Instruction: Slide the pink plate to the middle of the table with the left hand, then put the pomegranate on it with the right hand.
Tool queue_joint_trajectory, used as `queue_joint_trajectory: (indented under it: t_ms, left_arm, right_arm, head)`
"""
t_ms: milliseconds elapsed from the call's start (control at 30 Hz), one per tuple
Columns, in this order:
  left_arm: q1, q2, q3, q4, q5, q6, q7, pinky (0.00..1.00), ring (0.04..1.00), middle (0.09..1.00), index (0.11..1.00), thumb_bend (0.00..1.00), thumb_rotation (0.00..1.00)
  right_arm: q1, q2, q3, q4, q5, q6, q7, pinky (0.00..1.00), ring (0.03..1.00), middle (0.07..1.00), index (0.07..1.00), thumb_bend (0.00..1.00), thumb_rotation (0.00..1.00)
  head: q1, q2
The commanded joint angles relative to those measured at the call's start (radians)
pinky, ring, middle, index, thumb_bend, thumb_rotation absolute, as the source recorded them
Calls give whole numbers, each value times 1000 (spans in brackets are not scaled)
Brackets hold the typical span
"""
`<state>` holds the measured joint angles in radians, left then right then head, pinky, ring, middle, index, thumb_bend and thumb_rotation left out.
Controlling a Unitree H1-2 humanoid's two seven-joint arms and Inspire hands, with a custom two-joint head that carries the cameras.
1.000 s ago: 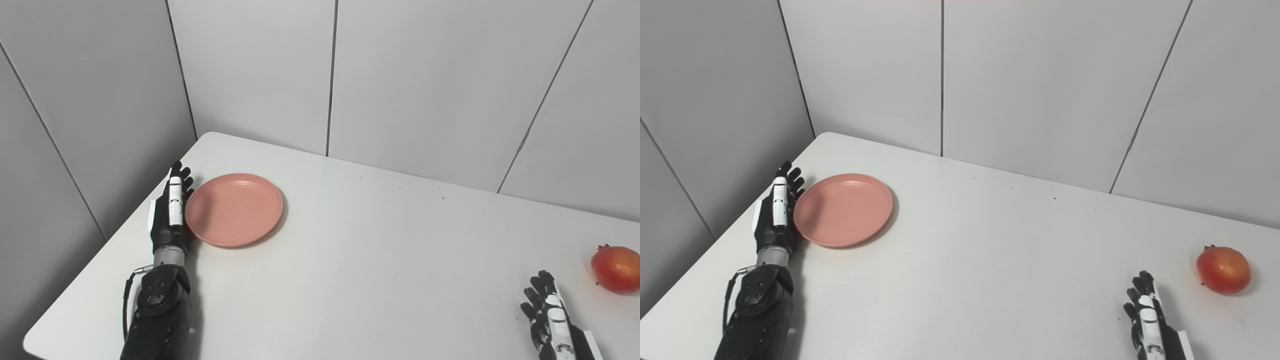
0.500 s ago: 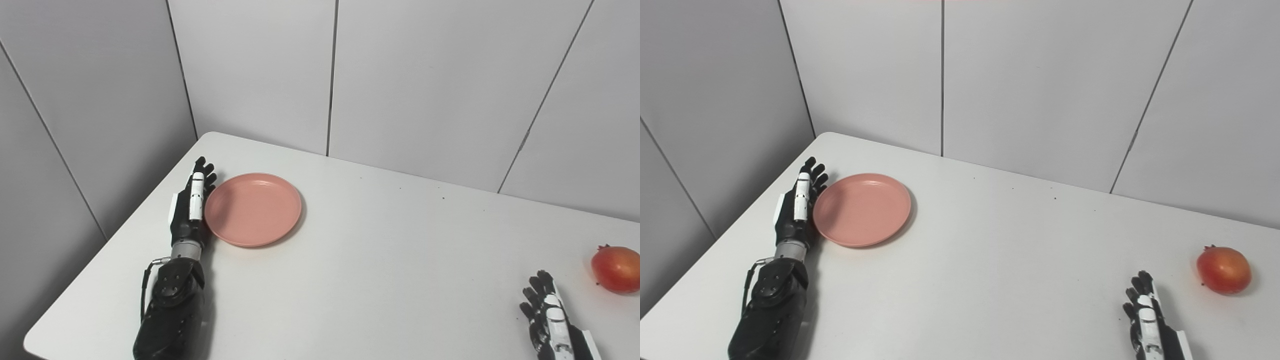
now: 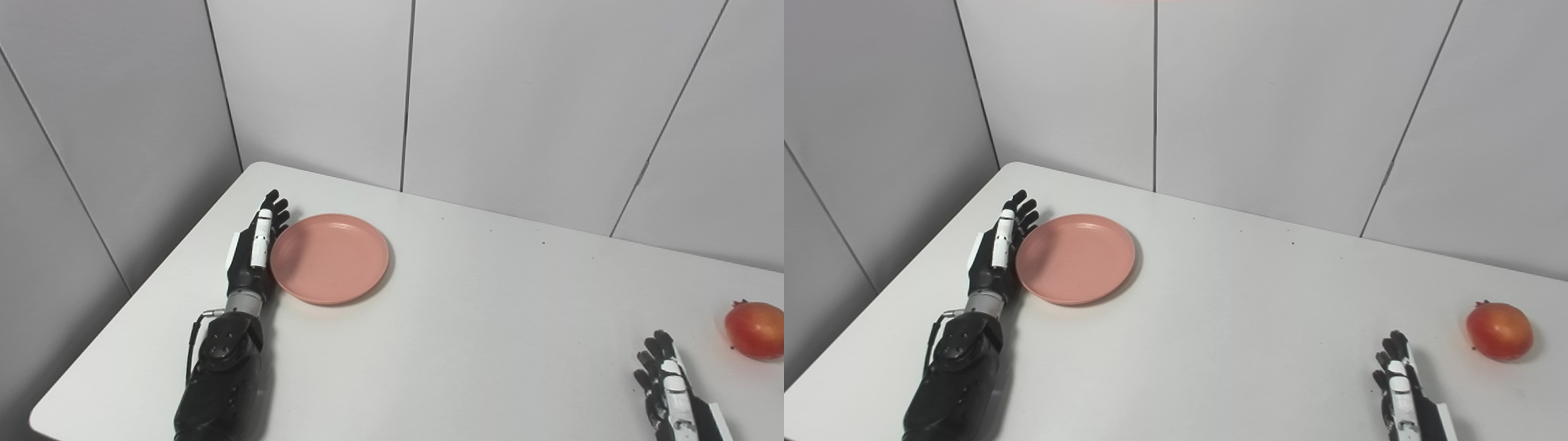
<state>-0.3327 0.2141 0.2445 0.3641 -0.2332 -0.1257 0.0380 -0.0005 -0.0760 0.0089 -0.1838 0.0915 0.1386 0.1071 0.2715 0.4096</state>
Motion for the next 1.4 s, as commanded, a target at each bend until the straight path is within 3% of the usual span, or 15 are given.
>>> queue_joint_trajectory:
  t_ms: [0,500,767,1067,1367]
  left_arm:
    - [-11,-15,-16,-12,11,1,-17,936,936,928,916,419,1000]
    - [12,-46,-67,-66,25,62,-28,942,938,936,924,390,1000]
    - [21,-62,-106,-79,54,67,-49,930,925,929,912,391,1000]
    - [25,-93,-131,-94,66,95,-56,921,911,919,910,413,1000]
    - [29,-91,-187,-103,79,85,-91,934,928,933,913,407,1000]
  right_arm:
    - [-12,3,0,-35,-1,-14,-2,1000,1000,1000,1000,172,1000]
    - [-10,14,10,-16,-26,-34,-8,1000,1000,1000,1000,214,1000]
    - [-12,15,17,7,-44,-70,-6,1000,989,1000,1000,230,1000]
    - [-11,32,20,7,-40,-65,-11,1000,990,1000,1000,250,1000]
    - [-14,36,34,13,-56,-75,-20,1000,985,1000,1000,248,1000]
  head:
    - [-9,2]
    - [-55,18]
    - [-81,27]
    - [-106,36]
    - [-134,47]
